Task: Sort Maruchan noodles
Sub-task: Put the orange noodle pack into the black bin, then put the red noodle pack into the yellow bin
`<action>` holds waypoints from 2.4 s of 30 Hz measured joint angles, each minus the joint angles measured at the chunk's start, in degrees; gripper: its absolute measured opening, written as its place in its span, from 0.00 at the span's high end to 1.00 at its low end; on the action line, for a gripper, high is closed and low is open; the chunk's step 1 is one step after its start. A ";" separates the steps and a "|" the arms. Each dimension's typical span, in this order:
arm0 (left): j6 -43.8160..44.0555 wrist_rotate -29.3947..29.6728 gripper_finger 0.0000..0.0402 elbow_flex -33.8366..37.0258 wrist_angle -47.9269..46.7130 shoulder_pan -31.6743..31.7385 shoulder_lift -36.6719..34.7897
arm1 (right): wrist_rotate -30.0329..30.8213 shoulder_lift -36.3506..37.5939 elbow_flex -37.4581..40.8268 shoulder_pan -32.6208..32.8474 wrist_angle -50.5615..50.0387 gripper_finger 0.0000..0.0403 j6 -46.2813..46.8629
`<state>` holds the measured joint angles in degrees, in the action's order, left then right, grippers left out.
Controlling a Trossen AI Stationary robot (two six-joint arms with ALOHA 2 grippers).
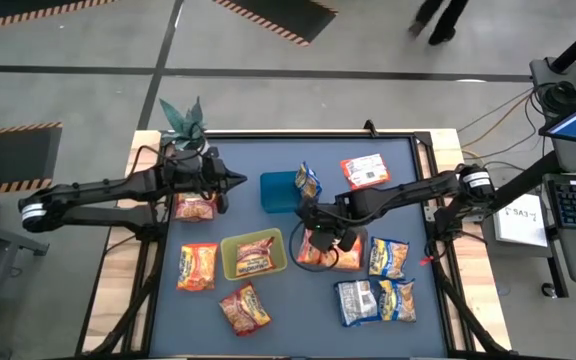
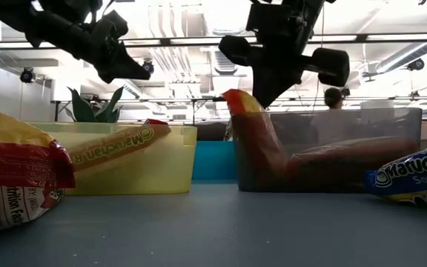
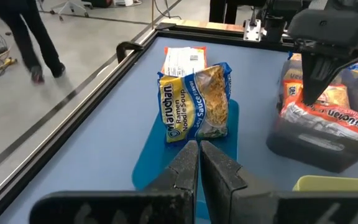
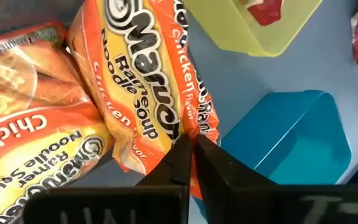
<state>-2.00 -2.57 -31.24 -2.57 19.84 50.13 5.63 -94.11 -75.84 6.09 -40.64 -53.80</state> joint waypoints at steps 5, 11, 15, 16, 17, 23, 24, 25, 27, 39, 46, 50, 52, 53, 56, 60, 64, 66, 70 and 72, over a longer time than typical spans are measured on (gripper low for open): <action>-0.16 0.00 1.00 0.00 0.01 0.00 0.79 | 0.03 0.23 -1.50 0.02 -0.07 0.98 0.28; -0.26 0.00 1.00 0.00 0.07 0.00 1.13 | 0.35 0.26 -2.84 0.04 -0.84 0.98 1.56; -0.45 0.00 1.00 0.00 0.12 0.00 1.13 | 0.41 0.56 -3.31 0.04 -1.60 0.98 3.34; -0.46 0.00 1.00 0.00 0.13 0.01 1.14 | 0.44 0.71 -3.43 0.04 -1.61 0.98 3.70; -0.48 0.00 1.00 0.00 0.14 0.02 1.14 | 0.47 0.98 -3.50 0.04 -1.88 0.98 4.11; -0.48 0.00 1.00 0.00 0.34 0.01 1.15 | 2.91 2.68 -3.53 0.43 -2.75 0.98 9.54; -0.48 0.00 1.00 0.00 0.37 0.00 1.14 | 3.71 3.02 -3.56 0.59 -2.67 0.98 10.66; -0.48 0.00 1.00 0.00 0.46 0.02 1.16 | 4.45 3.47 -3.57 0.75 -2.67 0.98 11.08; -0.48 0.00 1.00 0.00 0.52 0.01 1.15 | 5.08 3.94 -3.58 1.04 -2.74 0.98 11.86; -0.33 0.00 1.00 0.00 0.55 0.00 1.13 | 10.45 6.26 -3.59 3.38 -3.12 0.98 23.26; 0.11 0.00 1.00 0.00 0.46 0.00 1.13 | 18.21 10.08 -3.33 8.36 -3.31 0.98 25.68; 0.58 0.00 1.00 0.00 0.46 0.02 1.13 | 18.46 12.86 -1.63 9.39 -0.83 0.98 26.72; 0.59 0.00 1.00 0.00 0.47 0.02 1.13 | 18.47 14.09 0.20 9.44 1.36 0.98 25.59; 0.59 0.00 1.00 0.00 0.48 0.02 1.13 | 18.43 14.89 1.31 9.44 2.87 0.98 24.72; 1.14 -0.02 1.00 0.00 0.48 0.01 1.13 | 18.48 17.24 4.96 9.06 7.62 0.98 23.48; 2.49 -0.03 1.00 0.00 0.08 0.01 1.13 | 18.78 21.16 11.78 8.11 17.63 0.98 23.12; 2.60 -0.02 1.00 0.00 -0.22 0.02 1.13 | 18.95 25.26 20.78 6.75 30.14 0.98 22.59; 2.60 -0.02 1.00 0.00 -0.22 0.02 1.13 | 18.94 26.93 25.47 5.82 36.09 0.98 22.56; 3.33 -0.03 1.00 0.00 -0.20 0.02 1.13 | 19.67 30.08 33.26 3.28 47.41 0.98 28.70; 4.36 -0.02 1.00 0.00 -0.20 0.01 1.13 | 20.09 32.03 35.86 2.01 49.50 0.98 30.02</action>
<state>2.36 -2.59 -31.24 -2.76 19.85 51.27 25.72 -62.08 -39.98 8.10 8.85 -23.78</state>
